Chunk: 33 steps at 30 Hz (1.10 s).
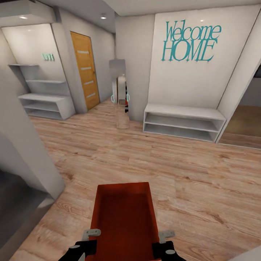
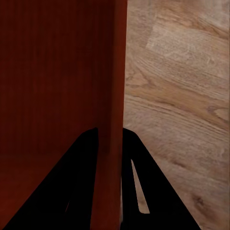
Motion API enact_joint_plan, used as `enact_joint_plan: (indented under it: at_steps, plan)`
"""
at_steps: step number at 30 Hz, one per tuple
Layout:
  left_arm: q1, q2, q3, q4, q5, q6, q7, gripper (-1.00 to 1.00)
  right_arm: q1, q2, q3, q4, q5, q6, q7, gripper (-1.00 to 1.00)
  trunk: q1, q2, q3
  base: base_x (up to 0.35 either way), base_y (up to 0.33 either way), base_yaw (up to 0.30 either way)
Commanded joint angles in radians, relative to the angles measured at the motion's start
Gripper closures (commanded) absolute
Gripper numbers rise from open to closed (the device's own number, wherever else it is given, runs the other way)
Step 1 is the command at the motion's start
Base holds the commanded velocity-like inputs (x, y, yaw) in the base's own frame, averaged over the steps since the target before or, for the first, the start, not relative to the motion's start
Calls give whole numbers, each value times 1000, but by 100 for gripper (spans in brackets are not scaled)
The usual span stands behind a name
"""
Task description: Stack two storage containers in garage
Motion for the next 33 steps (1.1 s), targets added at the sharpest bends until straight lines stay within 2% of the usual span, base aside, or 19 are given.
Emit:
enact_joint_plan:
  at_steps: [1,12,33]
  plan:
    - [0,1,1,-6,-12,6,10,100,-1,-17,-8,11,-20,-4,-5,100,1,-1,-1,325,0,0]
    - [0,1,1,-6,-12,6,10,100,-1,-18,-8,11,-21,-6,-5,100,1,-1,-1,325,0,150]
    - [0,1,1,-4,-10,6,10,100,-1,-17,-8,11,-19,-6,-5,100,1,-1,-1,325,0,7]
